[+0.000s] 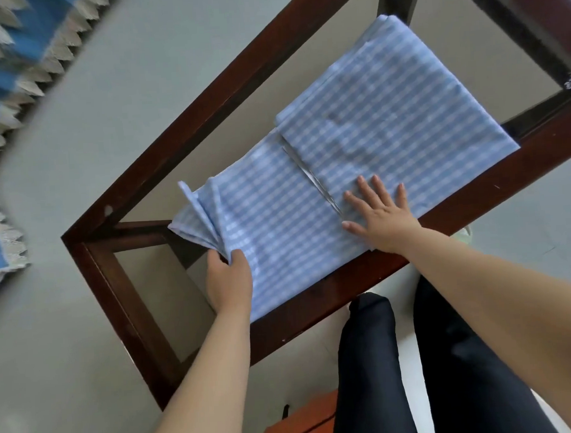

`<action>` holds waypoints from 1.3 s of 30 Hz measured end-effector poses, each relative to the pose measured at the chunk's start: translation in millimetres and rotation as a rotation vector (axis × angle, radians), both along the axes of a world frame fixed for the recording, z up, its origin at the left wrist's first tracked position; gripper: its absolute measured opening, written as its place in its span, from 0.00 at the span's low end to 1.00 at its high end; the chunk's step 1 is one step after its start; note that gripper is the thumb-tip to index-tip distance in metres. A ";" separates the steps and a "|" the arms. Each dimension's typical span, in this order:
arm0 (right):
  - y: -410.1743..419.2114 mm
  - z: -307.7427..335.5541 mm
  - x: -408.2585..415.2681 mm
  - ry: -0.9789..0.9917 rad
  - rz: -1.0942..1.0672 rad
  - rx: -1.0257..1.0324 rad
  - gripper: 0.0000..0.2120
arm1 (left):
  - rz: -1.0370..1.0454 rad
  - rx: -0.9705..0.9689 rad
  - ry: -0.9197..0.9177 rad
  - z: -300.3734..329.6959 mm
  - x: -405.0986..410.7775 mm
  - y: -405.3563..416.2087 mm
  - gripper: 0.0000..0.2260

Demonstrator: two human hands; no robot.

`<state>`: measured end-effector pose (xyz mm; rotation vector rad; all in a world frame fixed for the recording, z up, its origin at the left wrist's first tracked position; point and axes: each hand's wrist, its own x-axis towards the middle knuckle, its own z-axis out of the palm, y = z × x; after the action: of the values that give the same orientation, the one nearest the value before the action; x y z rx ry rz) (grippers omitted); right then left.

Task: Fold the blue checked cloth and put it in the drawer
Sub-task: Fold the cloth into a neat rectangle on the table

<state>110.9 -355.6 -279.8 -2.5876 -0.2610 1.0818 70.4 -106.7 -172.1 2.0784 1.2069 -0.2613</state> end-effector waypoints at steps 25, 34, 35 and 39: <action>-114.3 51.1 24.0 0.502 -1.433 0.807 0.22 | -1.170 0.121 0.286 -63.3 15.7 -194.2 0.42; -92.7 4.2 11.8 0.218 -1.571 0.684 0.10 | -1.222 0.308 -0.074 -120.2 -7.1 -180.3 0.30; -92.7 1.4 9.0 0.183 -1.551 0.684 0.06 | -1.229 0.314 -0.113 -123.9 -10.7 -179.1 0.31; -94.3 -3.7 0.3 0.031 -1.406 0.594 0.07 | -1.247 0.315 -0.205 -137.5 -11.8 -179.9 0.38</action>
<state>111.2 -449.9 -283.6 -1.5380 0.9529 0.3682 58.6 -286.6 -309.5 2.7929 -0.3281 -0.4051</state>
